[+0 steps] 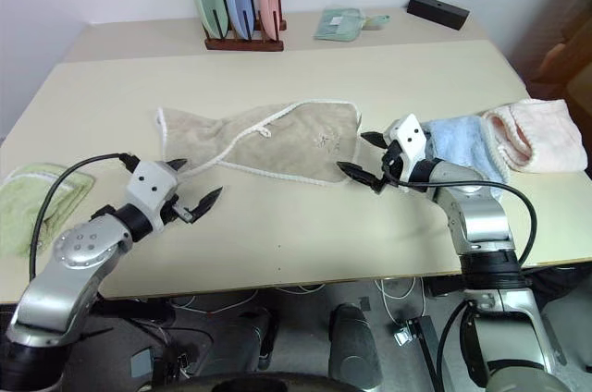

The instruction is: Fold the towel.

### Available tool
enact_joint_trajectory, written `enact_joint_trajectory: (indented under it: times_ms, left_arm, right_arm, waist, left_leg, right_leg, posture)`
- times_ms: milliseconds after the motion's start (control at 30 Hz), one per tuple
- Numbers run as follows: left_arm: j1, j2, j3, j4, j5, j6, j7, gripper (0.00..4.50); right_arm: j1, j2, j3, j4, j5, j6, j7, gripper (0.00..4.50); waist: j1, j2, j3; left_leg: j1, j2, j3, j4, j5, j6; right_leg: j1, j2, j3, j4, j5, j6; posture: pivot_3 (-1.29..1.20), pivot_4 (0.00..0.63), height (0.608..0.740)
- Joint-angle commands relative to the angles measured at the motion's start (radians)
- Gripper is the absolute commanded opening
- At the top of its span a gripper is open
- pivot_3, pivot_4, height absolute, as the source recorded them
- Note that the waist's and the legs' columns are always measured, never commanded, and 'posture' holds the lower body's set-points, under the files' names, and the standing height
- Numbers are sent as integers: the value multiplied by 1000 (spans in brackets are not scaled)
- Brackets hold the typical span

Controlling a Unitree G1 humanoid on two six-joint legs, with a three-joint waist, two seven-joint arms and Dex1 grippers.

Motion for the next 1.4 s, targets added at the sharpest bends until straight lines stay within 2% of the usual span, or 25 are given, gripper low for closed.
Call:
enact_joint_trajectory:
  times_ms: [33,233,500,600,833,967,1100,1233,1400]
  left_arm:
    - [-64,24,-25,89,83,-49,10,4452]
    - [-164,36,-27,283,164,-93,34,4452]
    - [-243,24,-54,452,224,-125,36,4452]
    - [-259,15,-44,481,219,-138,33,3649]
    - [-240,30,-11,475,214,-170,33,36]
    - [-187,39,41,412,196,-176,35,36]
    - [-45,56,139,263,140,-202,-3,36]
    - [82,70,241,222,109,-238,-21,36]
    - [212,76,311,207,70,-321,-75,36]
  right_arm:
    - [39,1,-35,-109,33,31,-35,4500]
    - [111,-1,-49,-189,45,65,-80,4500]
    - [95,36,-42,-203,55,67,-139,4500]
    - [97,43,-36,-207,54,65,-148,4500]
    - [74,49,-26,-190,49,53,-153,4500]
    - [45,33,3,-165,12,41,-145,4500]
    - [-32,9,56,-70,-102,-43,-157,4500]
    - [-184,14,112,117,-239,-174,-209,4500]
    - [-381,54,178,401,-349,-343,-232,4500]
  waist:
    - [2,0,0]
    - [2,0,0]
    - [-1,0,0]
    - [-1,0,0]
    - [-4,0,0]
    - [-3,0,0]
    - [-8,0,0]
    - [-6,1,0]
    - [-6,1,0]
  left_leg:
    - [0,0,0,0,0,0]
    - [0,0,0,0,0,0]
    - [0,0,0,0,0,0]
    - [0,0,-1,1,0,0]
    - [1,0,-1,0,0,0]
    - [1,0,-2,0,0,0]
    - [1,0,-1,0,0,0]
    - [1,0,-1,0,0,0]
    - [1,0,2,0,0,0]
  right_leg:
    - [0,0,0,0,0,0]
    - [0,0,0,0,0,0]
    - [0,0,0,1,0,0]
    - [0,0,0,1,0,0]
    - [0,0,0,1,0,0]
    - [0,0,0,1,0,0]
    - [-1,0,1,1,0,0]
    - [-2,0,1,1,0,0]
    - [-2,0,1,1,1,0]
  posture:
    - [0,150,738]
    - [0,150,738]
    - [0,150,738]
    - [0,150,738]
    - [0,150,738]
    - [0,150,738]
    - [0,150,738]
    - [0,150,738]
    - [0,150,738]
